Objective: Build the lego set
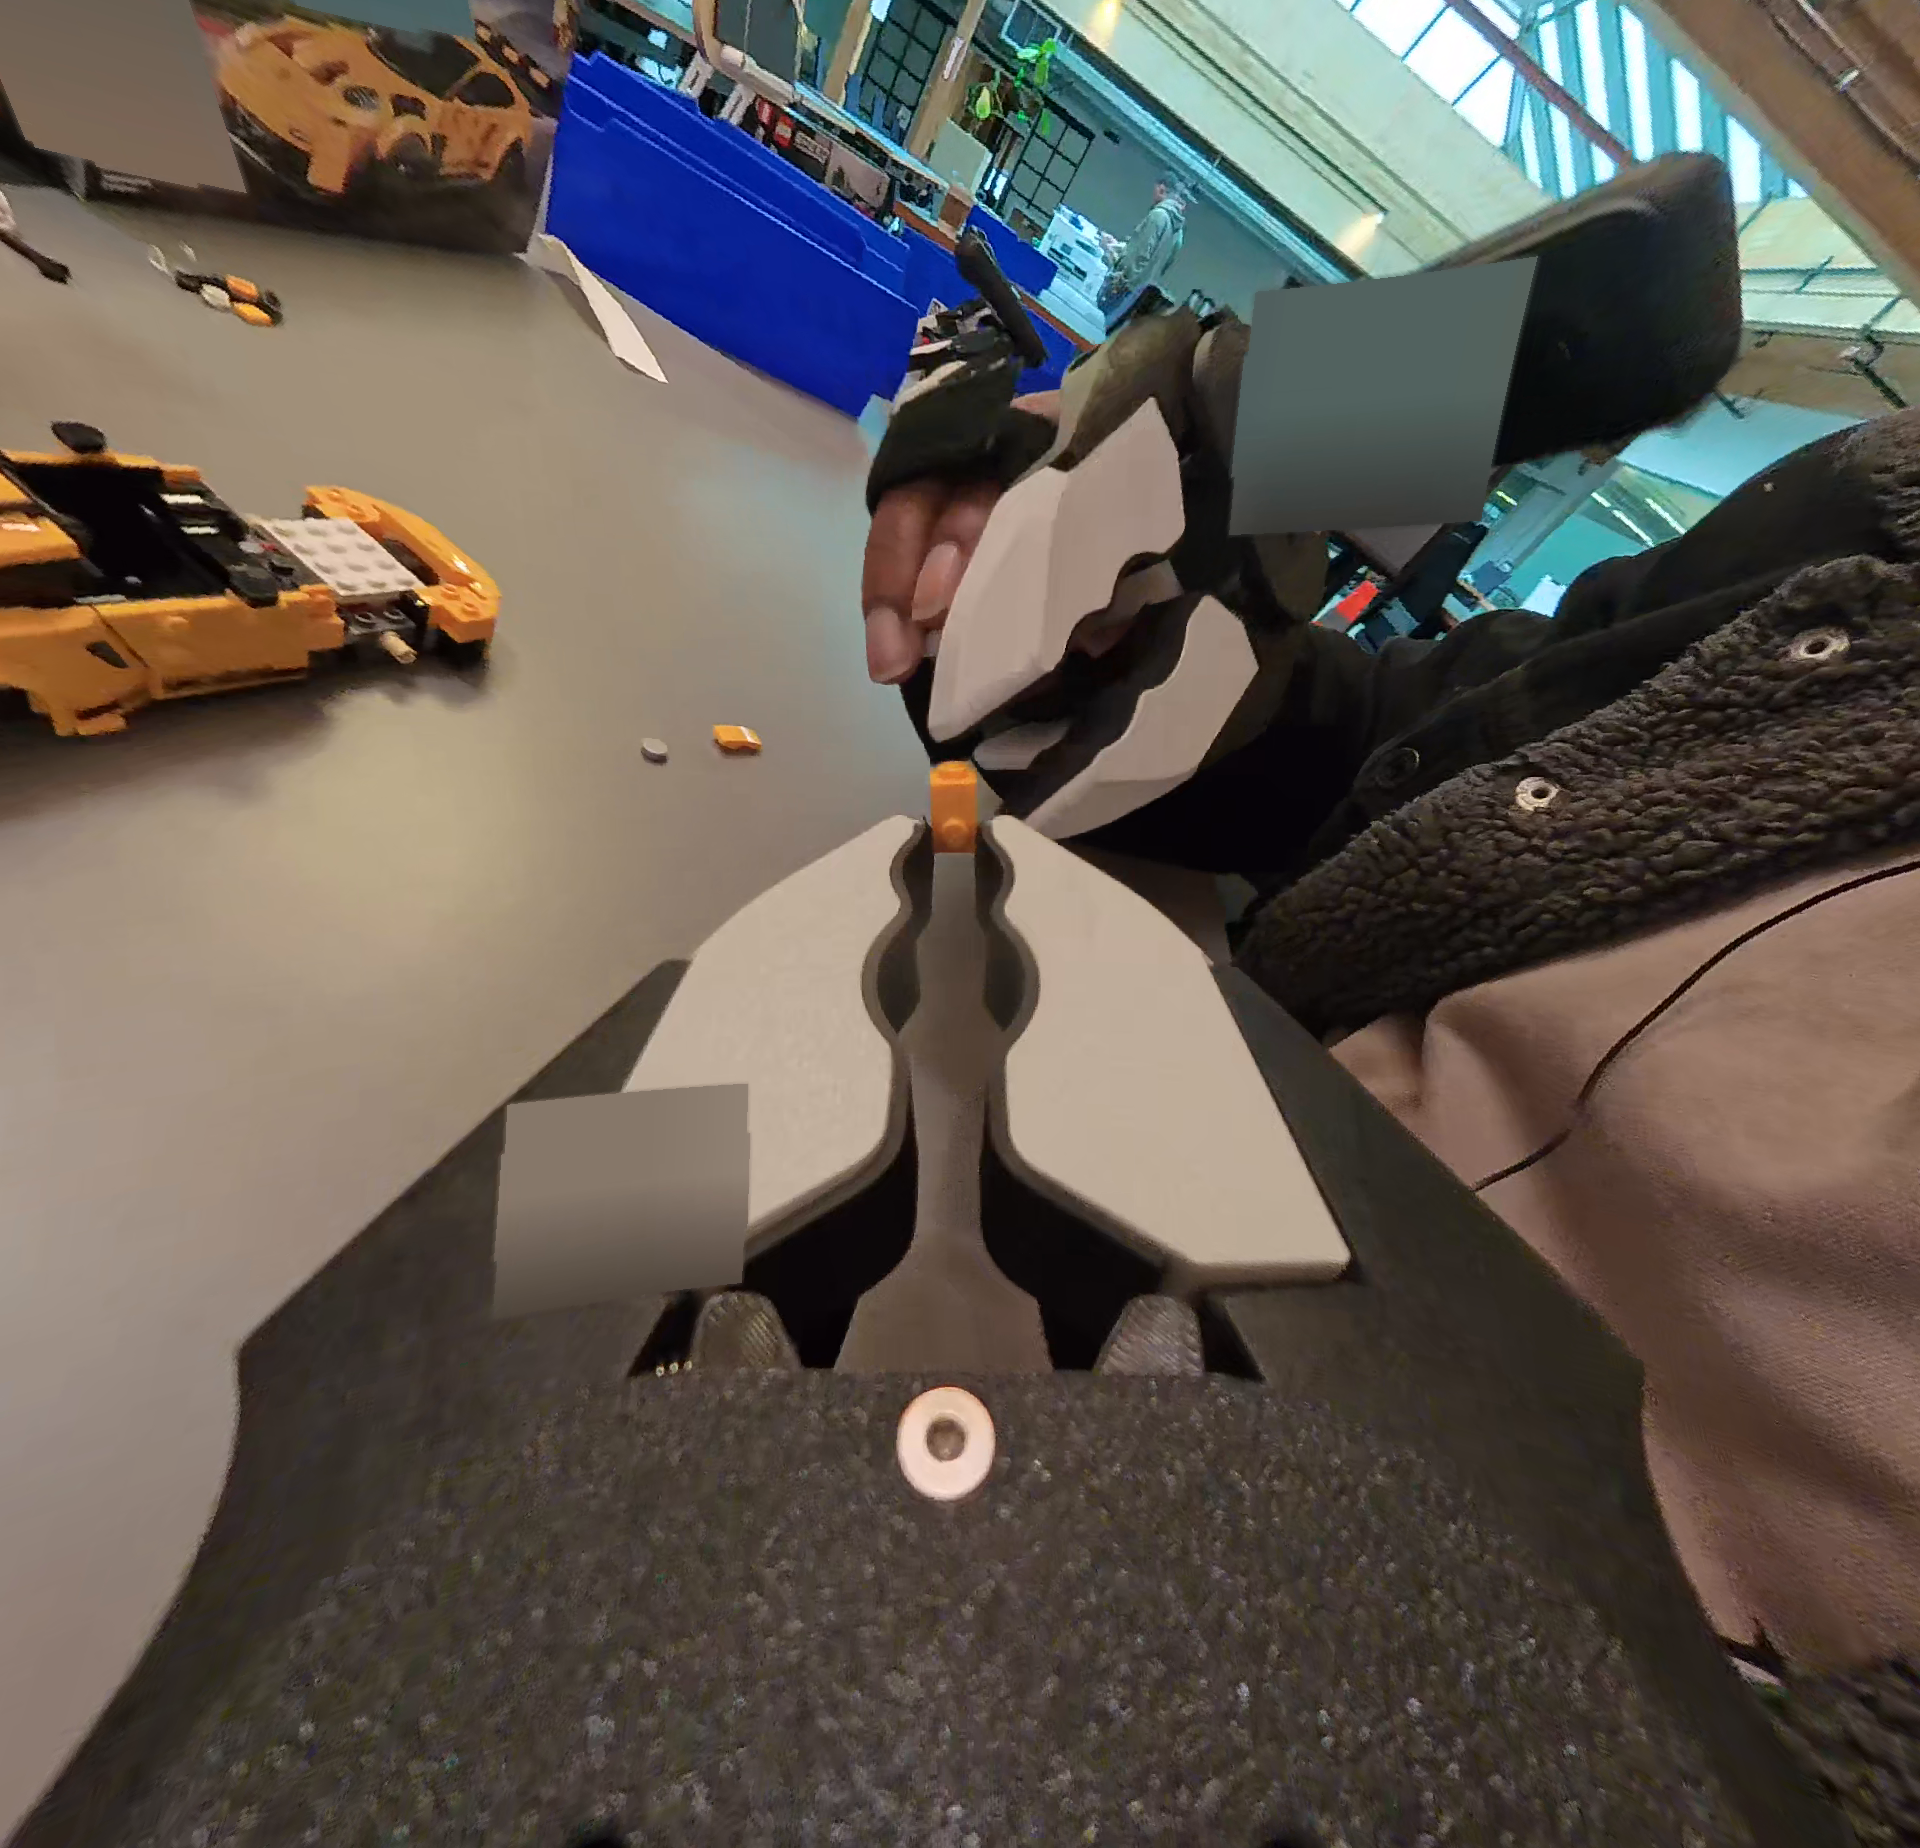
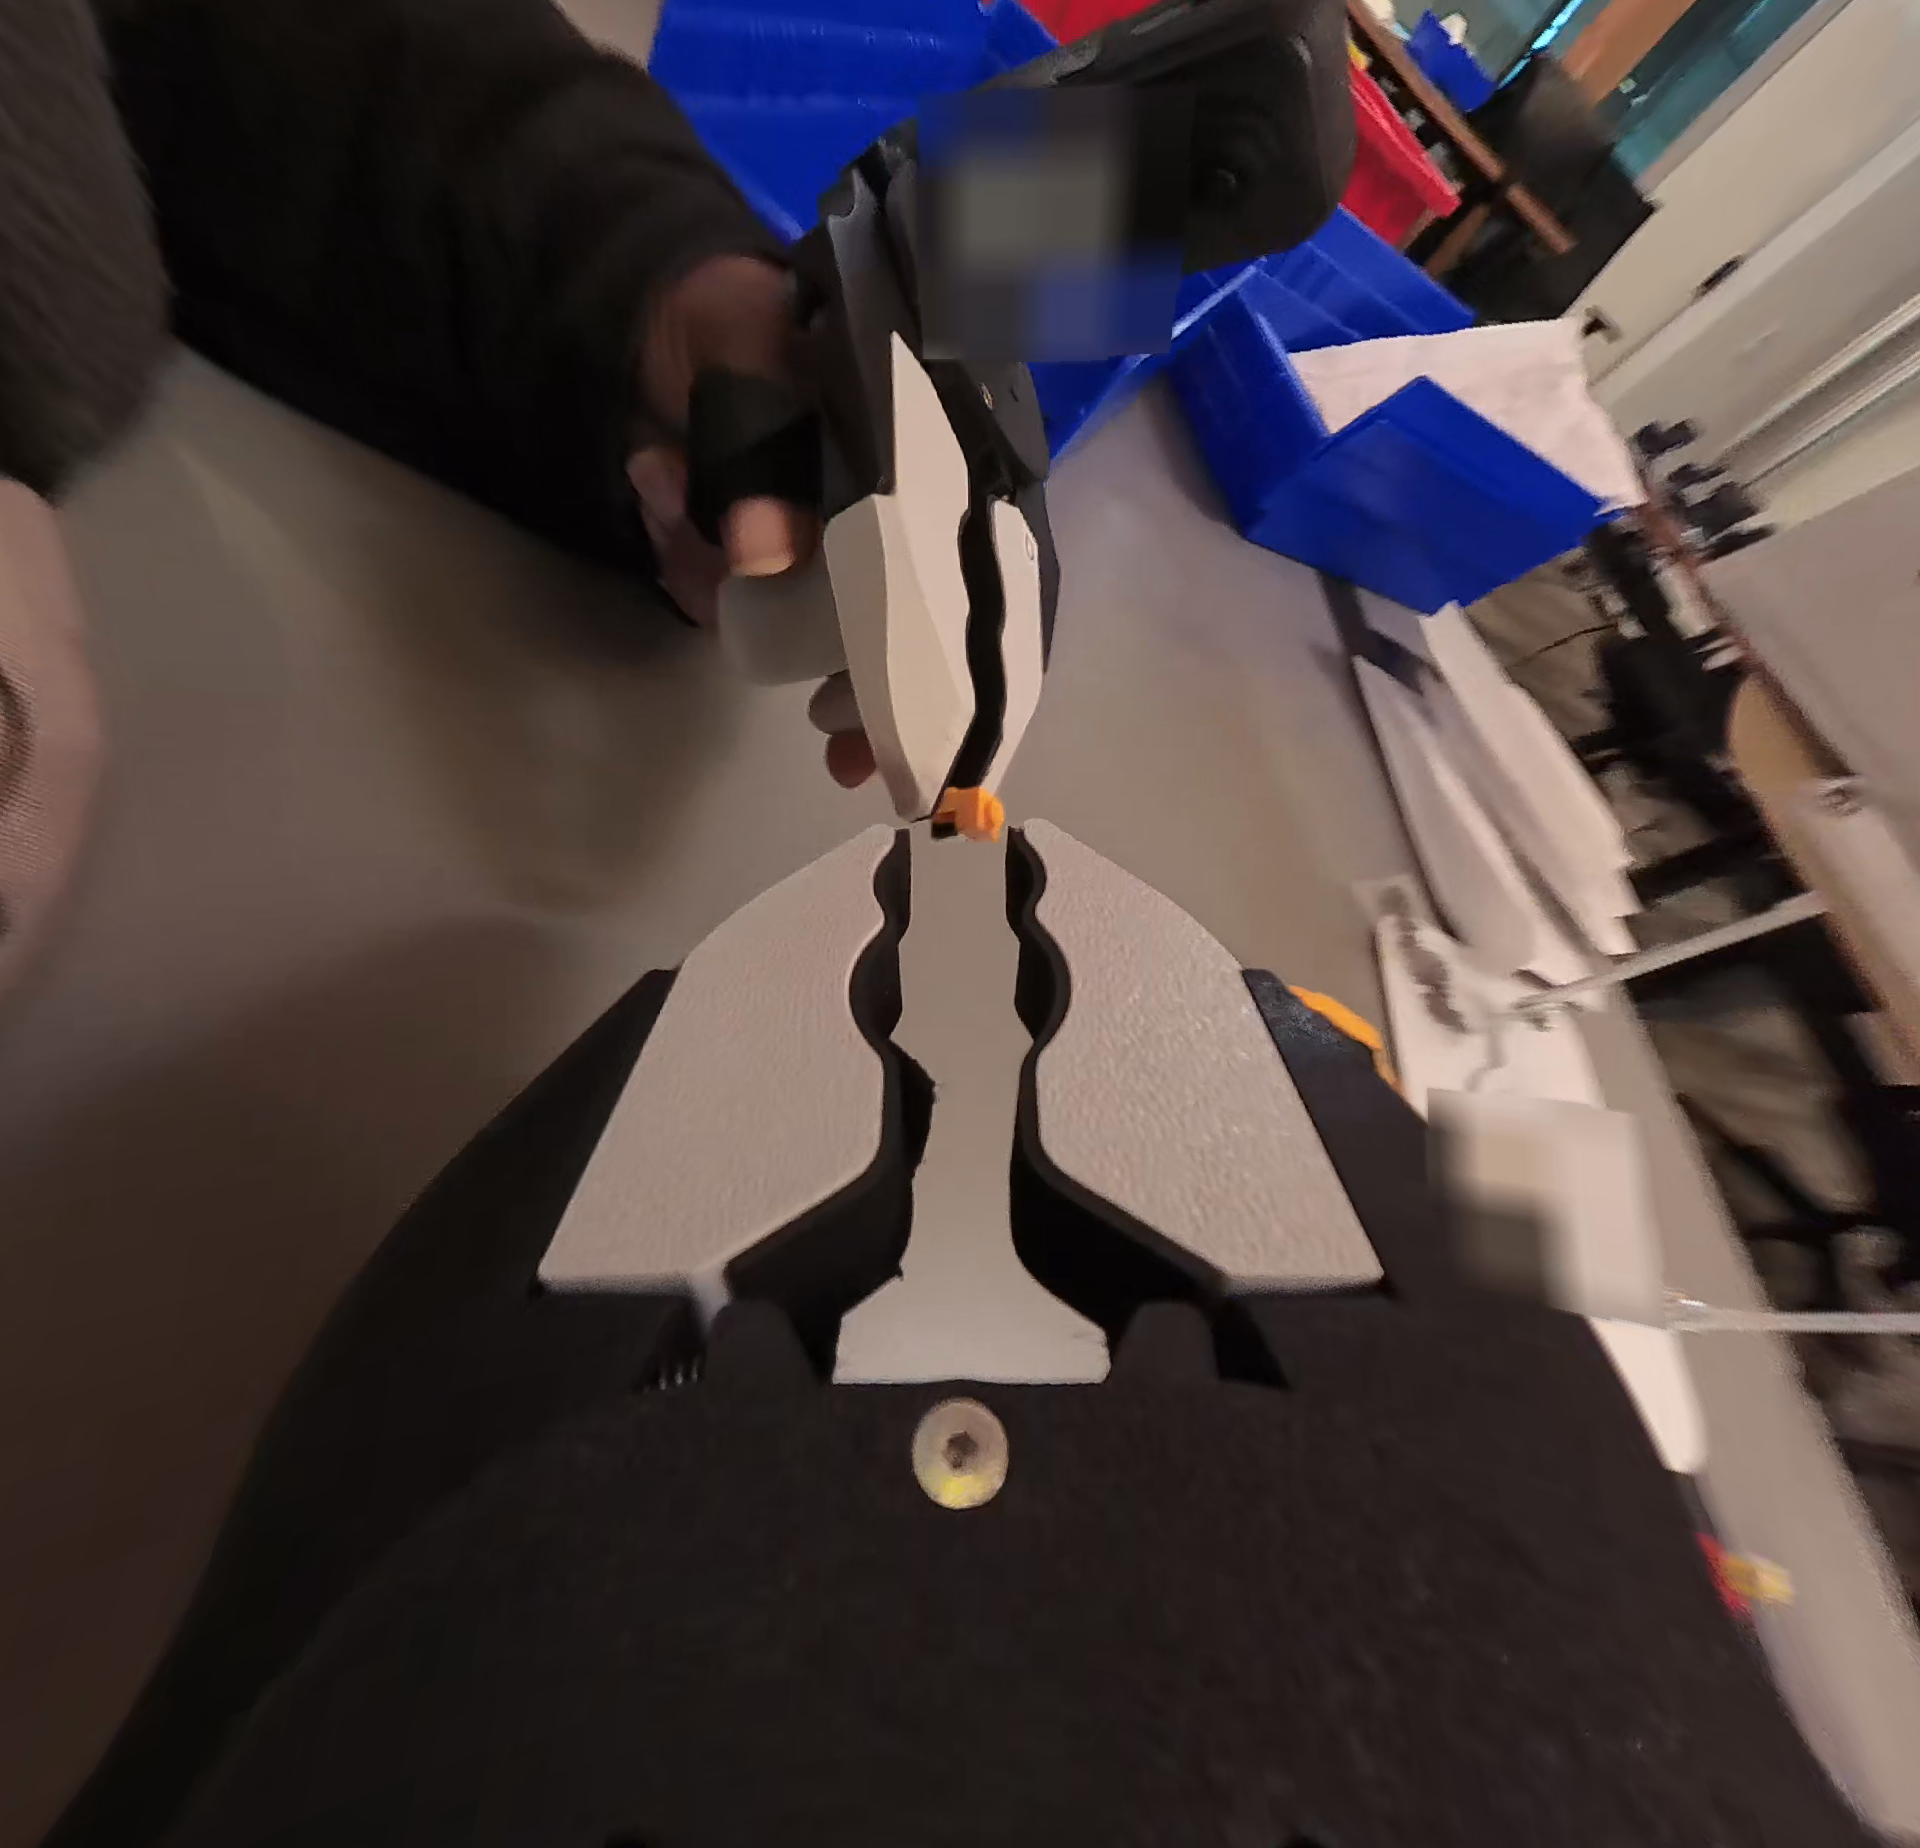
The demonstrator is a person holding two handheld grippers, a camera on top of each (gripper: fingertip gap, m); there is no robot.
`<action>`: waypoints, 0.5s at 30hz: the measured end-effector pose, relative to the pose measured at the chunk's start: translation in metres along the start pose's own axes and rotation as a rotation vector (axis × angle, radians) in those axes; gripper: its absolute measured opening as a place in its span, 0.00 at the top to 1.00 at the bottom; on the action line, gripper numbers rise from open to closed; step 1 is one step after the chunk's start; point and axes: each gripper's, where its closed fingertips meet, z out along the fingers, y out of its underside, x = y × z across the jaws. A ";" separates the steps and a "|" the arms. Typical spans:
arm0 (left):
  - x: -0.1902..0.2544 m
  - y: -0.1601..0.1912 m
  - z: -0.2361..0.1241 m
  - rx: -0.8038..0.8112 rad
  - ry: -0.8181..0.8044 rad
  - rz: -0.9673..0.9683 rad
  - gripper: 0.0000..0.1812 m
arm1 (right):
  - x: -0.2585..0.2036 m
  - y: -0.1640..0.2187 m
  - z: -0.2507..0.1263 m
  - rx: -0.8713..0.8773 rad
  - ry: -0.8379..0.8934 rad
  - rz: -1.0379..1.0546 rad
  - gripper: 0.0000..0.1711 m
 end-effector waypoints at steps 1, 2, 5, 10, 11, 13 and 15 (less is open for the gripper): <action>0.000 0.001 0.001 -0.008 0.003 -0.006 0.96 | -0.001 0.001 0.001 -0.013 0.008 -0.025 0.90; 0.001 0.002 0.001 -0.015 0.005 -0.010 0.96 | -0.001 0.002 0.002 -0.028 0.020 -0.050 0.90; 0.001 0.004 0.002 -0.027 0.009 -0.018 0.96 | -0.001 0.004 0.005 -0.050 0.050 -0.100 0.94; 0.009 -0.003 0.001 0.015 0.049 0.009 0.95 | 0.002 -0.004 0.001 0.071 -0.003 0.076 0.96; 0.013 -0.008 0.000 0.041 0.061 0.033 0.94 | 0.005 -0.007 -0.002 0.136 -0.033 0.181 0.96; 0.015 -0.015 -0.003 0.077 0.032 0.121 0.90 | 0.009 -0.015 -0.010 0.280 -0.127 0.391 0.96; 0.018 -0.020 -0.004 0.104 -0.014 0.236 0.87 | 0.014 -0.025 -0.017 0.426 -0.203 0.564 0.96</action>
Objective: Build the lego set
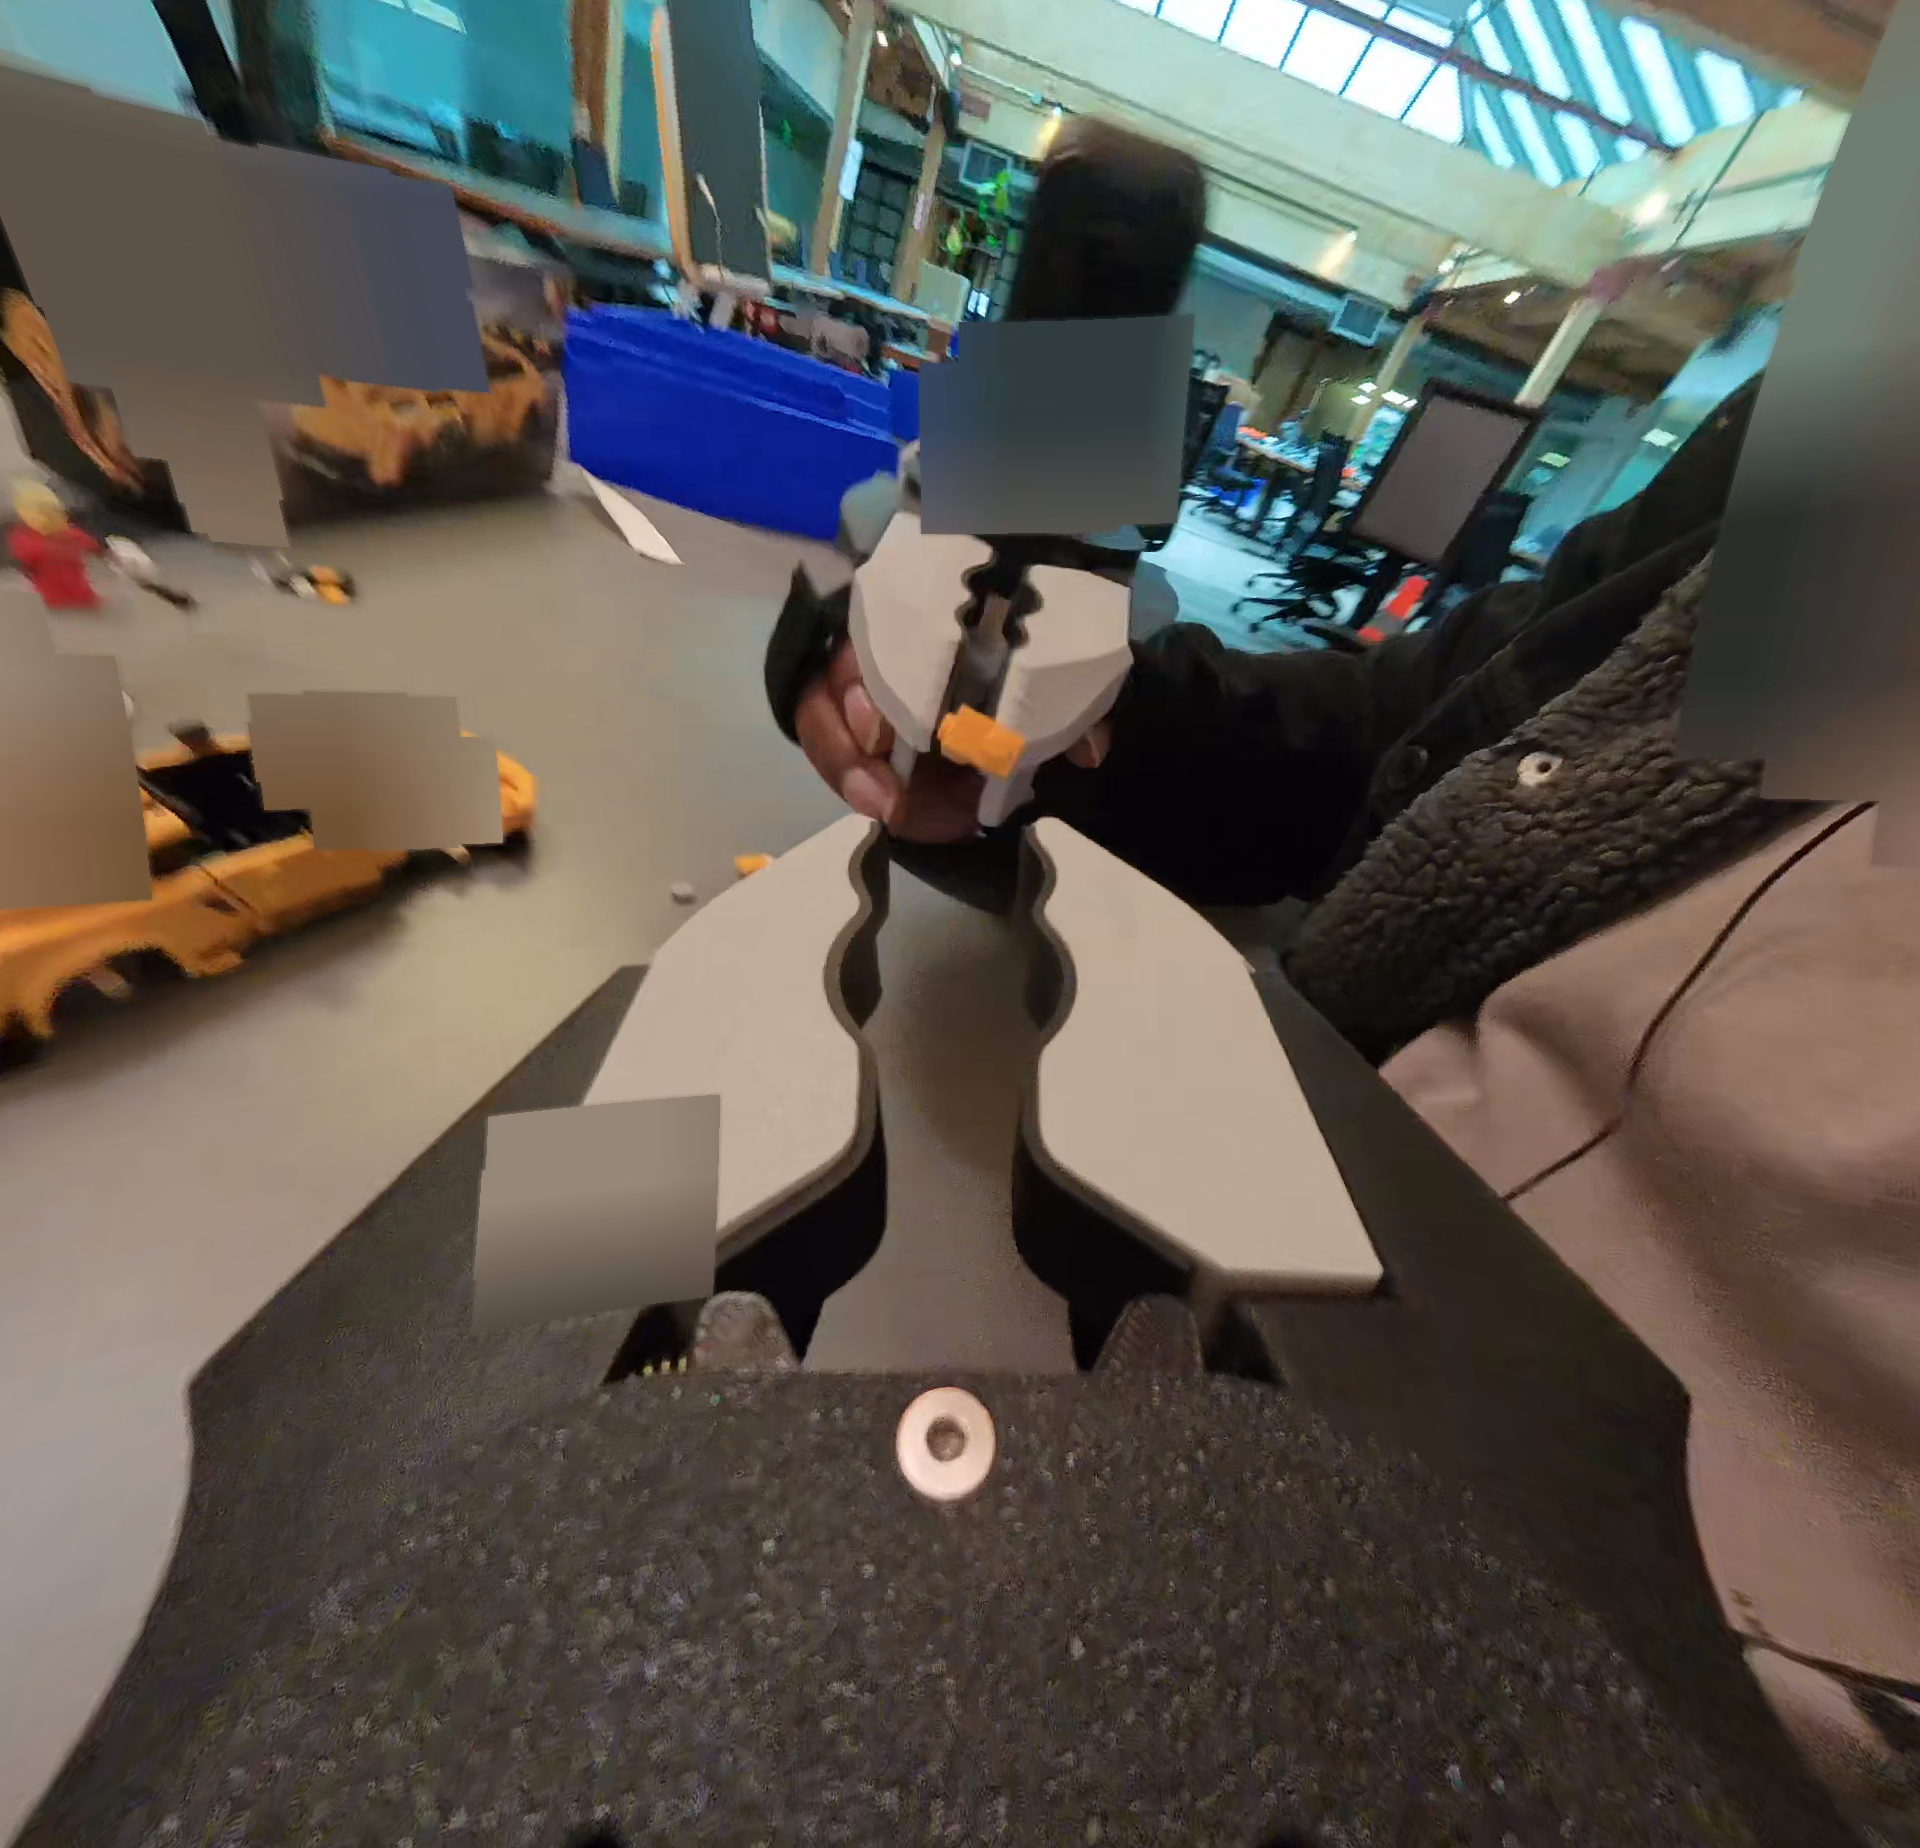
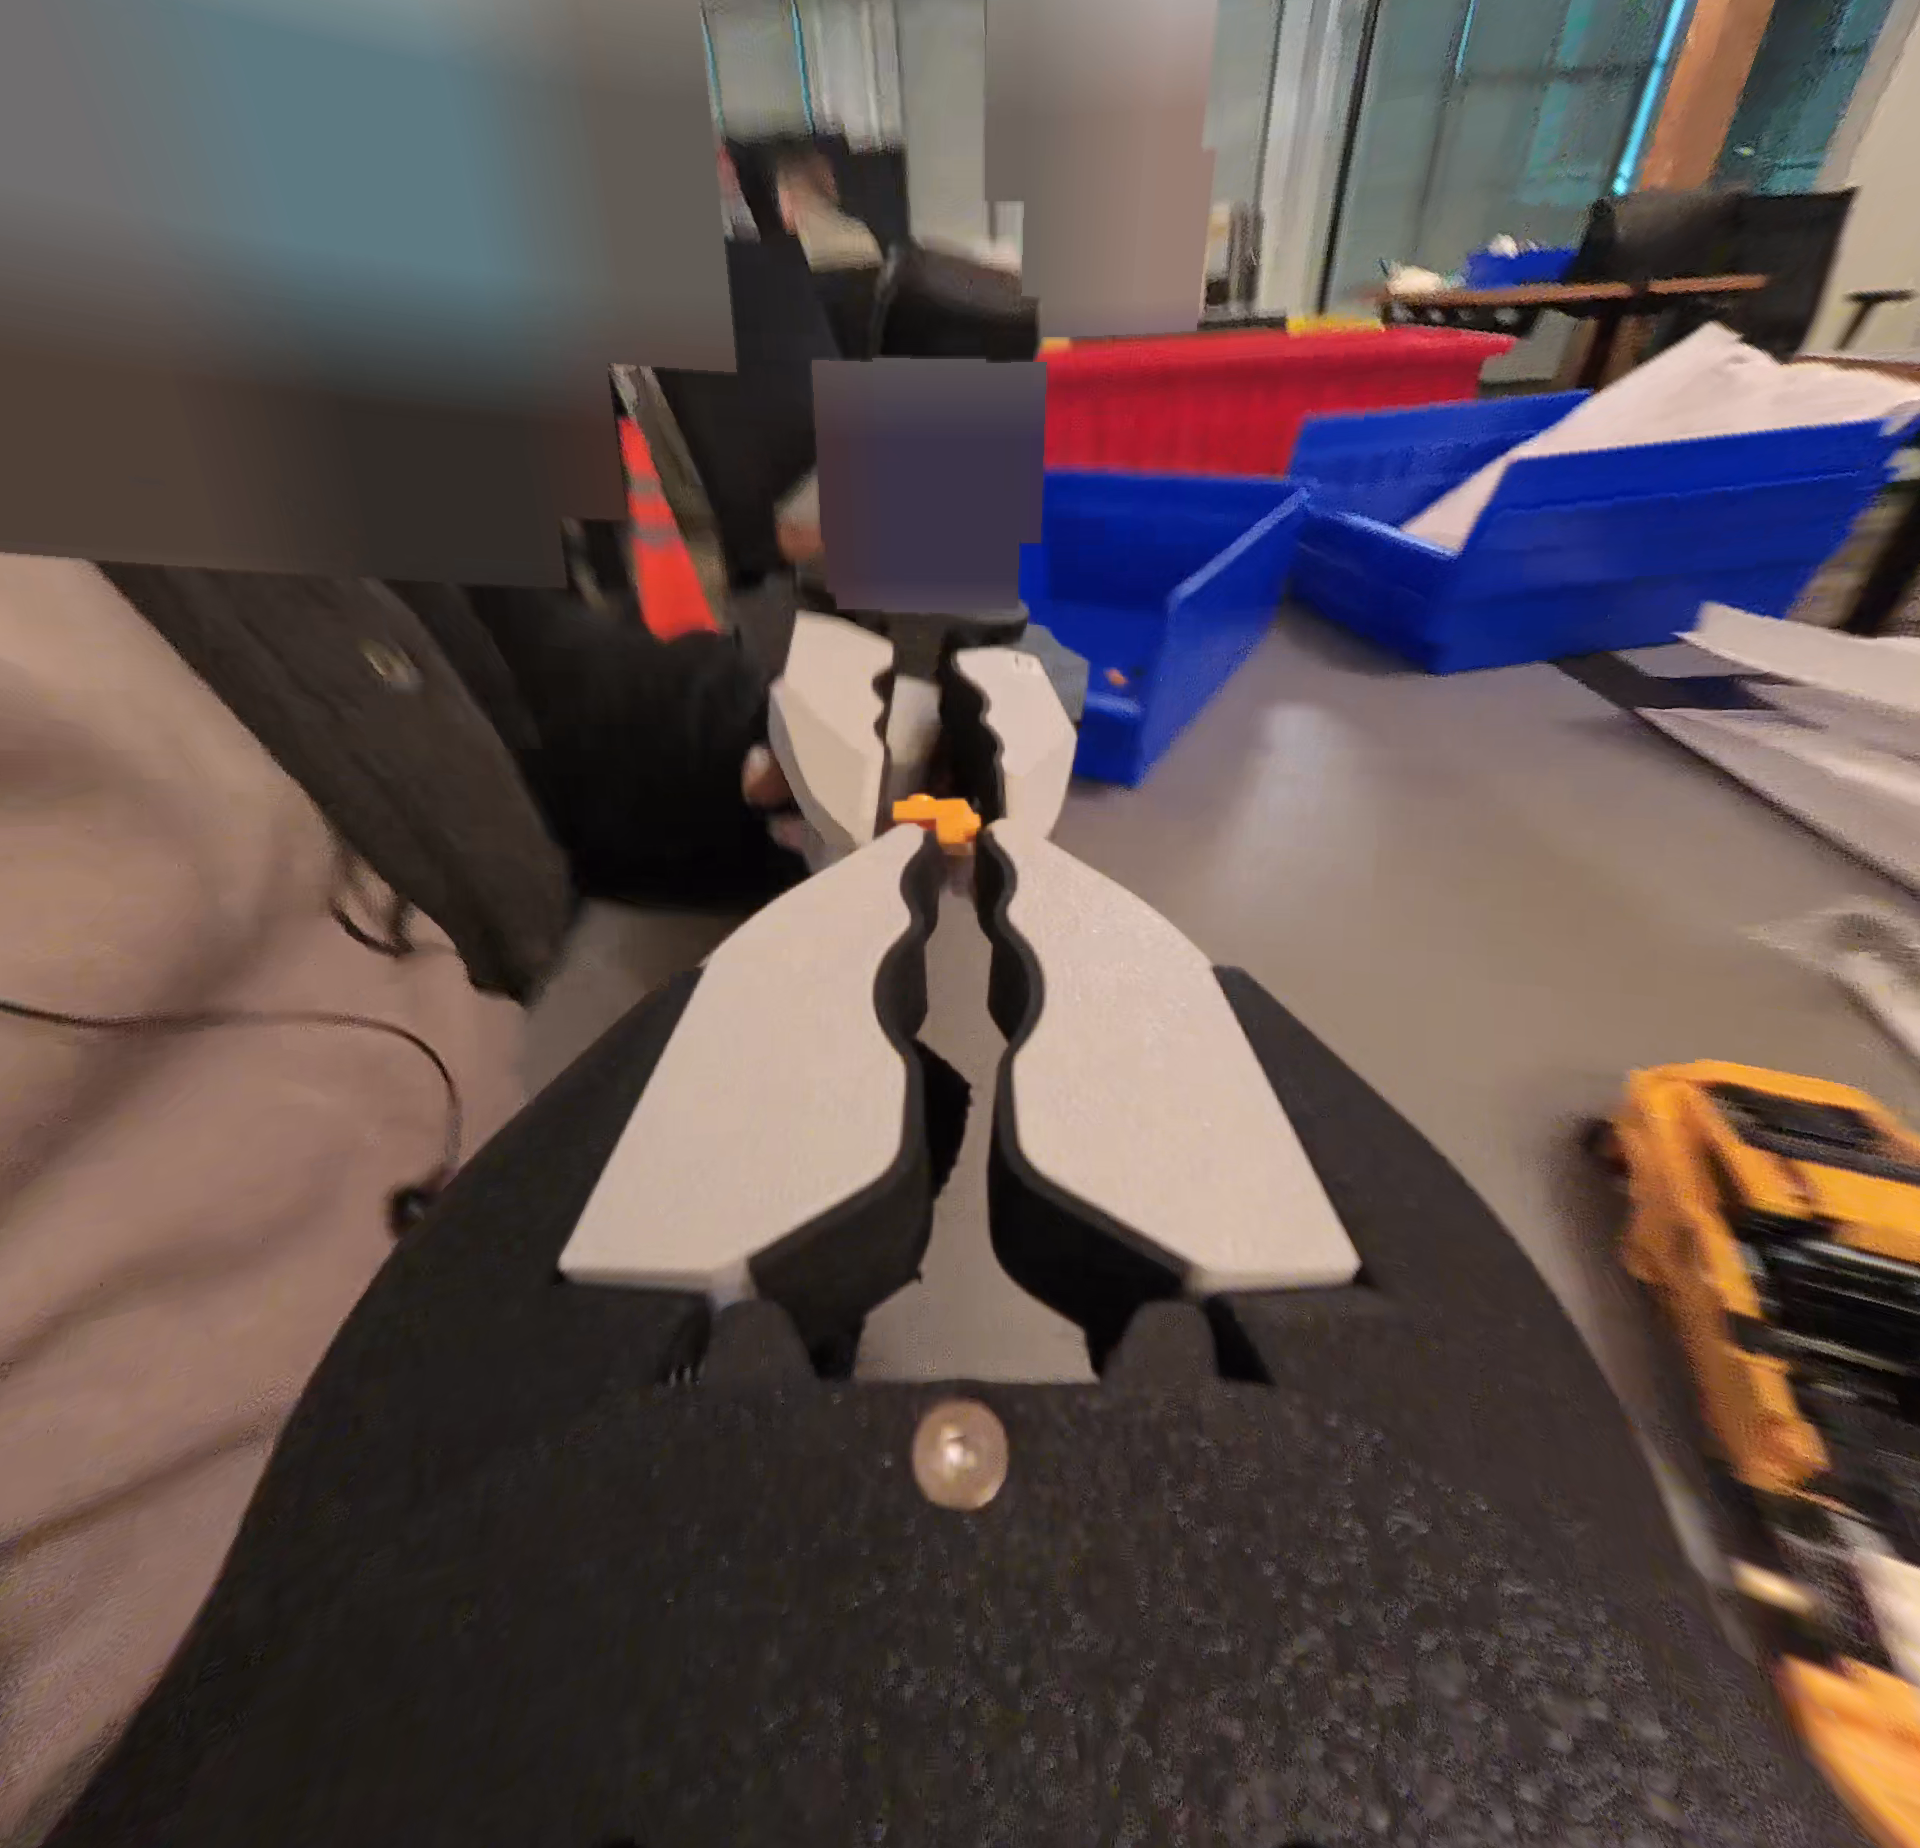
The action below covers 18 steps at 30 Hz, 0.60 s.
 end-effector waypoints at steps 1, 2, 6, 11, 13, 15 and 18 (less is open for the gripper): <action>0.002 -0.003 0.000 0.015 -0.015 0.050 0.87 | -0.001 -0.004 0.000 0.049 -0.032 0.062 0.96; 0.004 -0.006 0.000 0.031 -0.024 0.090 0.86 | -0.002 -0.005 0.001 0.085 -0.055 0.110 0.96; 0.009 -0.014 -0.001 0.075 -0.015 0.108 0.86 | -0.007 -0.005 0.006 0.144 -0.106 0.160 0.96; 0.013 -0.012 -0.001 0.060 0.011 0.090 0.93 | -0.010 -0.003 0.009 0.142 -0.106 0.133 0.96; 0.014 -0.012 -0.001 0.055 0.010 0.089 0.93 | -0.010 -0.003 0.009 0.144 -0.110 0.135 0.96; 0.013 -0.011 -0.001 0.048 0.007 0.090 0.93 | -0.010 -0.002 0.010 0.138 -0.106 0.130 0.96; 0.009 -0.009 -0.001 0.017 -0.022 0.106 0.93 | -0.006 0.003 0.010 0.091 -0.082 0.112 0.96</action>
